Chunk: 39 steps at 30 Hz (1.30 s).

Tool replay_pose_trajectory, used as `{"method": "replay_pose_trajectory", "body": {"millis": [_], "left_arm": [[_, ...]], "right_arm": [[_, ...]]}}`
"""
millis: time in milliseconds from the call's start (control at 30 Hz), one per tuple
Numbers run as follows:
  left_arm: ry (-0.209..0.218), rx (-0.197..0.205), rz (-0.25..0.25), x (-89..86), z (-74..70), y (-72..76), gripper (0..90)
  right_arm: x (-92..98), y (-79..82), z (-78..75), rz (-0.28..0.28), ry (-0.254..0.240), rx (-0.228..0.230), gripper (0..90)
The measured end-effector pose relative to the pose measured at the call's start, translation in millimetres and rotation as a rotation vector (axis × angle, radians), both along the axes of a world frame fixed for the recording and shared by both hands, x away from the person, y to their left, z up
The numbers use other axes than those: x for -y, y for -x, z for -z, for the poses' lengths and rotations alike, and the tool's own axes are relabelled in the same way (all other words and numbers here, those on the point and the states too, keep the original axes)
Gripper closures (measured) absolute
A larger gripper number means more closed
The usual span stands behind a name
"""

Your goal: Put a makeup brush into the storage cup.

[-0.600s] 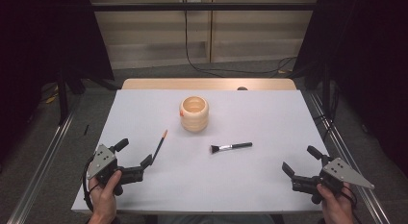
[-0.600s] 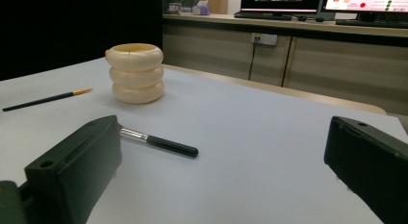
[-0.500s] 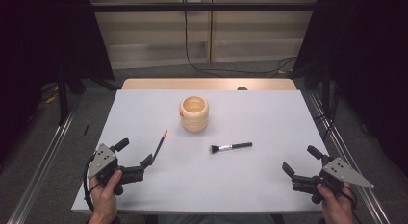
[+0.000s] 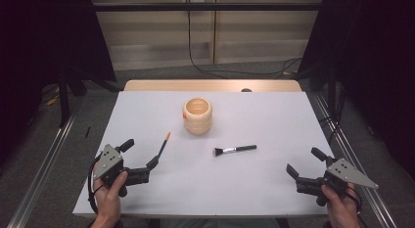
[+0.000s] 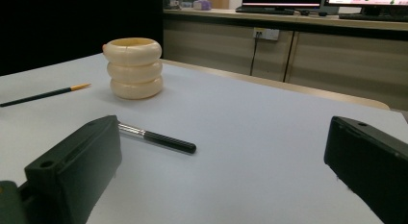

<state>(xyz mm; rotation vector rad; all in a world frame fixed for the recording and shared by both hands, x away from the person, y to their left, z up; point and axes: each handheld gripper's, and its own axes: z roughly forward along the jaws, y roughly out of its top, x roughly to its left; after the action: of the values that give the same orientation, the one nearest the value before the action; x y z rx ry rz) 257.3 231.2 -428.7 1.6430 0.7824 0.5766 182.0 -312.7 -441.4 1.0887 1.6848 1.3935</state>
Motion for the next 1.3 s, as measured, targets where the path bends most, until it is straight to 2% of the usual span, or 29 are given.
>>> {"method": "replay_pose_trajectory", "body": {"millis": [167,200,267,400,500,633,800,900,1000,1067,1100,1200,1233,1300], "left_arm": [[-0.040,0.039,0.026,7.1,-9.4,-3.3,1.1],[-0.021,0.035,0.028,8.2,-12.9,-4.2,1.3],[-0.010,0.026,0.032,8.3,-14.9,-4.4,1.1],[-0.028,0.045,0.034,8.0,-20.4,-5.6,0.5],[-0.020,0.030,0.041,7.1,-22.3,-12.4,0.9],[-0.021,0.030,0.042,9.8,-25.1,-20.7,0.9],[-0.013,0.054,0.039,13.8,-33.5,-27.8,0.9],[0.008,0.068,0.035,15.6,-40.9,-33.0,0.8],[0.002,0.070,0.032,17.3,-46.8,-38.8,0.8],[0.013,0.089,0.026,18.7,-51.2,-42.0,1.4],[0.015,0.090,0.030,19.1,-52.5,-43.2,1.4],[0.021,0.045,0.010,22.0,-55.7,-52.7,1.4],[0.021,0.045,0.010,22.0,-55.7,-52.7,1.4],[0.003,0.033,0.009,23.6,-55.2,-57.8,1.4]], "right_arm": [[2.3,2.3,-1.4,0.013,-0.005,0.005,0.0],[1.4,3.7,-2.5,0.009,-0.006,0.010,0.0],[0.8,4.1,-2.8,0.008,-0.007,0.010,0.0],[-3.0,3.3,-3.5,-0.009,0.005,0.011,0.0],[-3.8,2.1,-3.2,-0.013,0.014,0.008,0.0],[-3.9,0.4,-3.1,-0.014,0.009,0.005,0.0],[-3.6,1.2,-3.2,-0.015,0.005,0.005,0.0],[-3.0,1.1,-3.0,-0.015,0.003,0.006,0.0],[-3.4,0.7,-3.0,-0.016,0.003,0.004,0.0],[-4.3,0.8,-3.2,-0.017,0.004,0.004,0.0],[-4.3,0.8,-3.2,-0.017,0.004,0.004,0.0],[-4.2,-0.3,-2.4,-0.019,0.010,-0.003,0.0],[-4.1,-0.6,-1.8,-0.021,0.007,-0.010,0.0],[-4.2,-0.6,-1.7,-0.024,0.005,-0.014,0.0]]}}
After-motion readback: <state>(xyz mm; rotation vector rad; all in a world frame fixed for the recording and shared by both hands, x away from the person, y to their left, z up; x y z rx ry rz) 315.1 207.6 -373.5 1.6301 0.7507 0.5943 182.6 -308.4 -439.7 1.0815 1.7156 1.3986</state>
